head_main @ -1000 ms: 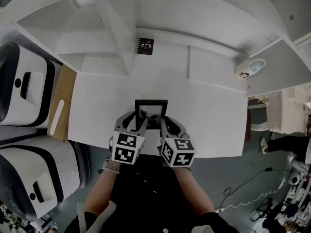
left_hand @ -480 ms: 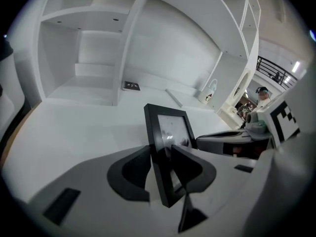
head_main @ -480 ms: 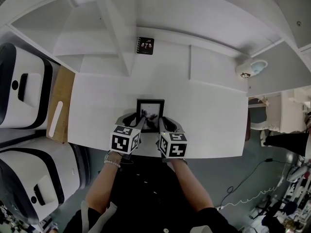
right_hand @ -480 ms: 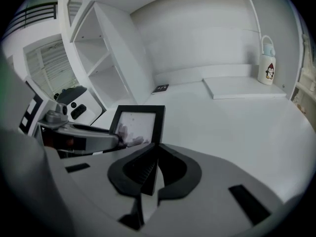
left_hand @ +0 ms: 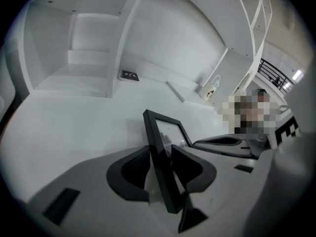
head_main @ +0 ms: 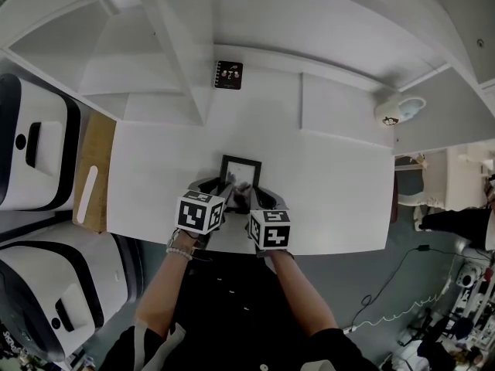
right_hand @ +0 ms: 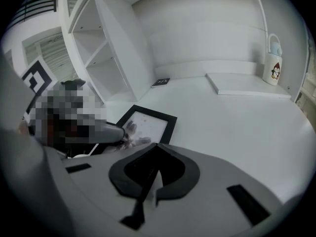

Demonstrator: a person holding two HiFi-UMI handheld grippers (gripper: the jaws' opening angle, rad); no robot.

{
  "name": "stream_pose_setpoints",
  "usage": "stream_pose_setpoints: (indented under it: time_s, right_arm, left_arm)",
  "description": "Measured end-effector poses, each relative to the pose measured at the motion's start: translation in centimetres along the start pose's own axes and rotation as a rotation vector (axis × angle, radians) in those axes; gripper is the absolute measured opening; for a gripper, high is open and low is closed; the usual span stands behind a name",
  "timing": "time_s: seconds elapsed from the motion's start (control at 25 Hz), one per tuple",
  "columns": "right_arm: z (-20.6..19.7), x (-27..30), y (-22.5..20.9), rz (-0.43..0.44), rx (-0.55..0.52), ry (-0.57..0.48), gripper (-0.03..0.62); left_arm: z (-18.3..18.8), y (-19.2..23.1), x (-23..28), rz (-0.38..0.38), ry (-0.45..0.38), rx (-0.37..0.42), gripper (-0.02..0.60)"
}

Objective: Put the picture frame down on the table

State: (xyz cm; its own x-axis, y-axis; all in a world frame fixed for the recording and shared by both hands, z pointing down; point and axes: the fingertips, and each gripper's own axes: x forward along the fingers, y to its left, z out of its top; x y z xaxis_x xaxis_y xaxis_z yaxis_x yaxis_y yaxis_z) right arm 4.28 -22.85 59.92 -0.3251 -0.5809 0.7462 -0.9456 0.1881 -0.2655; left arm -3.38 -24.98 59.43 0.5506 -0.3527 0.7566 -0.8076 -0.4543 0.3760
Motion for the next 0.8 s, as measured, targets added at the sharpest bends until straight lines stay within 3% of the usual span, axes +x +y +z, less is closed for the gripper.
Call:
stream_pose_setpoints:
  time_s: [0.24,0.52,0.64,0.8]
  right_arm:
    - [0.1,0.4,0.6,0.020,-0.021,0.005,0.002]
    - [0.1,0.3,0.5,0.028,-0.013,-0.024,0.002]
    - [0.1,0.3,0.5,0.033,-0.014,-0.026,0.002]
    - [0.3,0.2,0.3,0.051,0.032,-0.064,0.002]
  left_arm:
    - [-1.3,1.4,0.7,0.094,0.067,0.014,0.133]
    - [-1.4,1.3,0.7,0.116,0.069,0.087,0.141]
    - [-1.5,2.0,0.0,0.135,0.054,0.072,0.147]
    - [-0.8,2.2,-1.5,0.171,-0.012,0.116,0.145]
